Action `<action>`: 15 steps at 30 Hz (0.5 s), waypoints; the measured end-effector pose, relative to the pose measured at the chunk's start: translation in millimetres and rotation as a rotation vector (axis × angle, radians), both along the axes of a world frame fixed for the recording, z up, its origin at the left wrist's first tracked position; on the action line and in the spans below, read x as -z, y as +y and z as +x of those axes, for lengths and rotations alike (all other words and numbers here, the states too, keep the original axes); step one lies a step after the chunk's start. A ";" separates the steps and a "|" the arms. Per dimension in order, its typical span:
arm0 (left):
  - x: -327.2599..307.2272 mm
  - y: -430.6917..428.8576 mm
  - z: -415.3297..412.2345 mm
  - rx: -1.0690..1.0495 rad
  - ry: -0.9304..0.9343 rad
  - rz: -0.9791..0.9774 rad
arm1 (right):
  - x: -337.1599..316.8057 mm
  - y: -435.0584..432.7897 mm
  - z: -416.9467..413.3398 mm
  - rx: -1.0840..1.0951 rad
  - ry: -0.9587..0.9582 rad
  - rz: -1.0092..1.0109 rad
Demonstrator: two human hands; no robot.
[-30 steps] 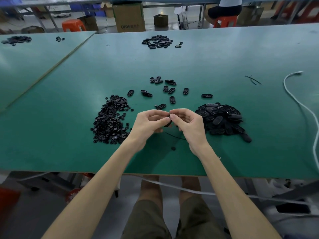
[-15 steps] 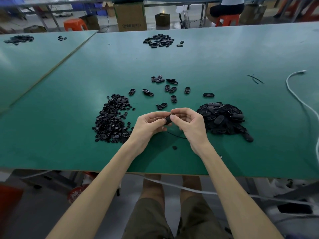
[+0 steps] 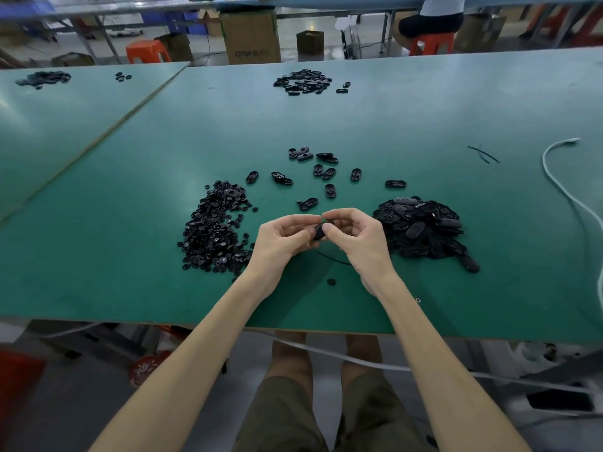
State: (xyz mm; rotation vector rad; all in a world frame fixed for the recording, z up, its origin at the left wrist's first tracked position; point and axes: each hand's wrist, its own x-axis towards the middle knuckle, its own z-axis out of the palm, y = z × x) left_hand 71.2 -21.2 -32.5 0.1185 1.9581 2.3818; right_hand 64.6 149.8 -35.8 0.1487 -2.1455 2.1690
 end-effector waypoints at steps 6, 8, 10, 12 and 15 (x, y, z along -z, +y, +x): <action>2.4 -0.4 -0.8 0.023 0.017 0.001 | 0.6 0.6 0.2 -0.011 0.001 0.005; 2.7 0.3 -0.4 0.016 0.029 -0.016 | 0.5 0.2 0.3 -0.017 0.000 0.008; 3.3 1.4 -0.1 0.001 0.041 -0.028 | 0.2 0.2 0.1 -0.021 -0.004 0.011; 3.6 1.9 0.2 -0.010 0.050 -0.045 | 0.1 0.5 -0.1 -0.023 -0.007 0.011; 2.3 1.5 0.4 -0.010 0.056 -0.060 | -0.7 0.4 0.5 -0.017 -0.009 -0.005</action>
